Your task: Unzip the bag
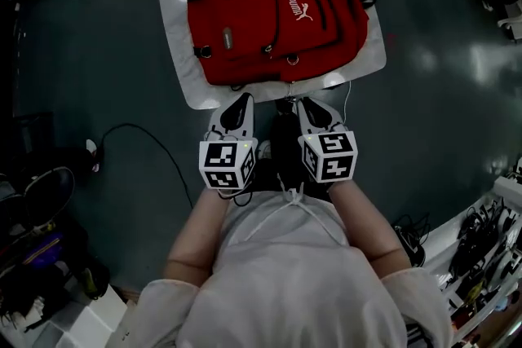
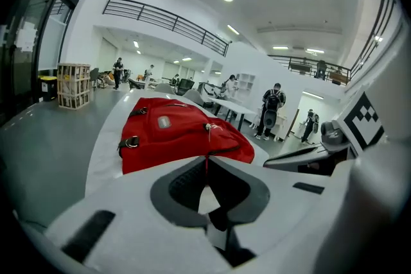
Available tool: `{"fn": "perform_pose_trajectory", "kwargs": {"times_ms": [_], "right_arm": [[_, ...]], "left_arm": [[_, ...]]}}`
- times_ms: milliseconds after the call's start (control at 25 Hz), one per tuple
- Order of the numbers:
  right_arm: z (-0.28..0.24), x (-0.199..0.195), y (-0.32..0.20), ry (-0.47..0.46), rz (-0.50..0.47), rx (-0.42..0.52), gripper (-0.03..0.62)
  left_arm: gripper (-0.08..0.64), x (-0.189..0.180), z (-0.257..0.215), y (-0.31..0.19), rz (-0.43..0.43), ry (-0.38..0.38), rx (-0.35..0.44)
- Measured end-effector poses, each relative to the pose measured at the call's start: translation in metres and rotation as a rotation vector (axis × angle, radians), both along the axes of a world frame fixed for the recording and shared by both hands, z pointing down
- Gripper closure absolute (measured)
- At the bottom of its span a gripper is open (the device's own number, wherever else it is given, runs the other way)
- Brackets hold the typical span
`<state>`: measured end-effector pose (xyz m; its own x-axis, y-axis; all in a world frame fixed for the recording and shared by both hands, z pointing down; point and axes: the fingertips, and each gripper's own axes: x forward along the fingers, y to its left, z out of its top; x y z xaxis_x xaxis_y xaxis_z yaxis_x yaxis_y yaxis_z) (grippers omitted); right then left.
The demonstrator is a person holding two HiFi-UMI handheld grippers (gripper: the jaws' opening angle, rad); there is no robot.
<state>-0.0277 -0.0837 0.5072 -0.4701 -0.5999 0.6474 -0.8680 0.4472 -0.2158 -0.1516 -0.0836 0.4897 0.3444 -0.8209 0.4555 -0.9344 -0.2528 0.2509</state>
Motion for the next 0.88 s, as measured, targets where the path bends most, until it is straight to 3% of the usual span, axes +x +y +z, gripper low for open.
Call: {"fn": "perform_pose_trajectory", "kwargs": {"times_ms": [160,240,560,720,880], "right_arm": [[0.033,-0.012,-0.011,-0.037,-0.014,-0.089,0.547],[0.049,-0.016,-0.014,-0.050,-0.023,-0.144,0.467],[0.100,-0.023,-0.018,0.030,-0.076,-0.300,0.466],[0.108,-0.028,-0.018,0.098,-0.102,-0.301,0.468],[0.109,-0.026,-0.022,0.163,-0.118,-0.280,0.510]], "left_arm": [[0.535,0.008,0.025,-0.016,0.027,0.005,-0.027],[0.535,0.011,0.037,-0.023,0.031,0.003,-0.046],[0.535,0.027,0.074,-0.055,0.054,0.018,-0.103],[0.535,0.026,0.091,-0.060,0.049,0.037,-0.171],[0.536,0.022,0.113,-0.056,0.022,0.039,-0.255]]}}
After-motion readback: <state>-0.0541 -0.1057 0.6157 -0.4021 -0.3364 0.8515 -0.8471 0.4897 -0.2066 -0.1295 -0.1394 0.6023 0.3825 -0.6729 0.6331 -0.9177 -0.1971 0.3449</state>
